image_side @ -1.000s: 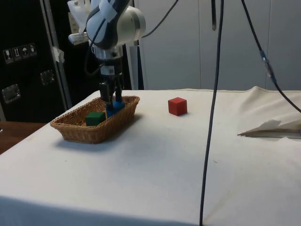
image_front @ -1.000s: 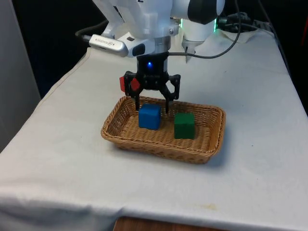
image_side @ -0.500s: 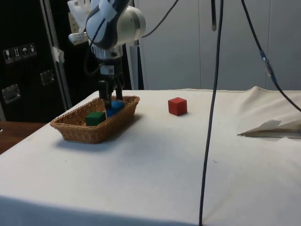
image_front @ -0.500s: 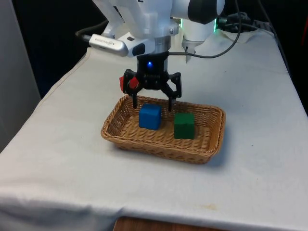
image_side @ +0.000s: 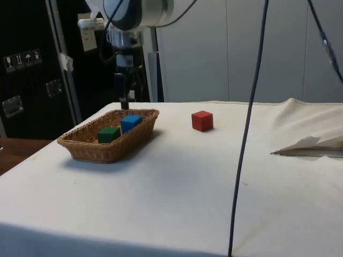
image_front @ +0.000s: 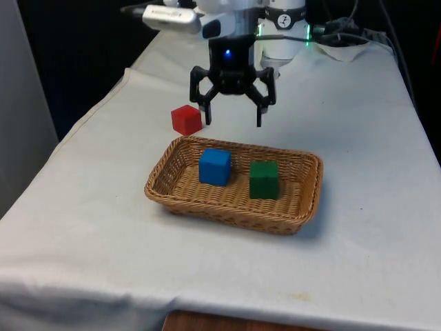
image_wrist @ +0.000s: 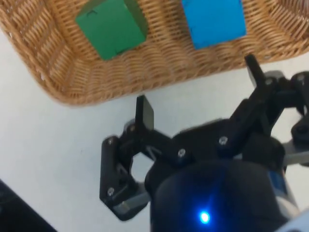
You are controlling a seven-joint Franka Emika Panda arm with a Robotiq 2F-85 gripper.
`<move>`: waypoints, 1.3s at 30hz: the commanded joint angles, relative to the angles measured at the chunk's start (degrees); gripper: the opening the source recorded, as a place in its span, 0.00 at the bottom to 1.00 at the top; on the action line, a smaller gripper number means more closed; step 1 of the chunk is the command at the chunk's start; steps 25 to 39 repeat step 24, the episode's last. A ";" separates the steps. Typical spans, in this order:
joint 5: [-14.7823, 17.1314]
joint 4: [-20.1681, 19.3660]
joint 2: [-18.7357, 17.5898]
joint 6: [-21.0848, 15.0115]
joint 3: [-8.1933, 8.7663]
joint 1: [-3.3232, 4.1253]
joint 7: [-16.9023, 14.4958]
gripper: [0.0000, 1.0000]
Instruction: Pick up exactly two blocks and place them into the basket.
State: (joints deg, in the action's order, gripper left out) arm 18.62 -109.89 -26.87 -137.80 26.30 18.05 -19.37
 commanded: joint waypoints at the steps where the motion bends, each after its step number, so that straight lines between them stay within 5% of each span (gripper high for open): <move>1: -0.74 -0.69 0.80 0.17 0.46 0.63 0.86 1.00; 5: -2.18 -2.12 3.15 0.57 0.11 1.32 2.35 1.00; 6: -1.66 -1.83 2.92 0.57 -0.40 0.69 1.72 1.00; 8: -3.15 -3.15 4.76 0.74 -0.34 1.72 3.55 1.00; 13: -4.70 -5.10 7.39 0.69 -1.72 2.12 5.67 1.00; 15: -4.18 -4.93 7.28 0.74 -2.23 1.55 5.04 1.00; 16: -5.10 -5.61 8.14 0.69 -2.12 2.23 6.30 1.00; 19: -5.56 -6.76 9.34 0.40 -2.75 2.41 7.05 1.00; 39: -5.10 -7.96 10.43 0.17 -3.67 2.01 6.65 1.00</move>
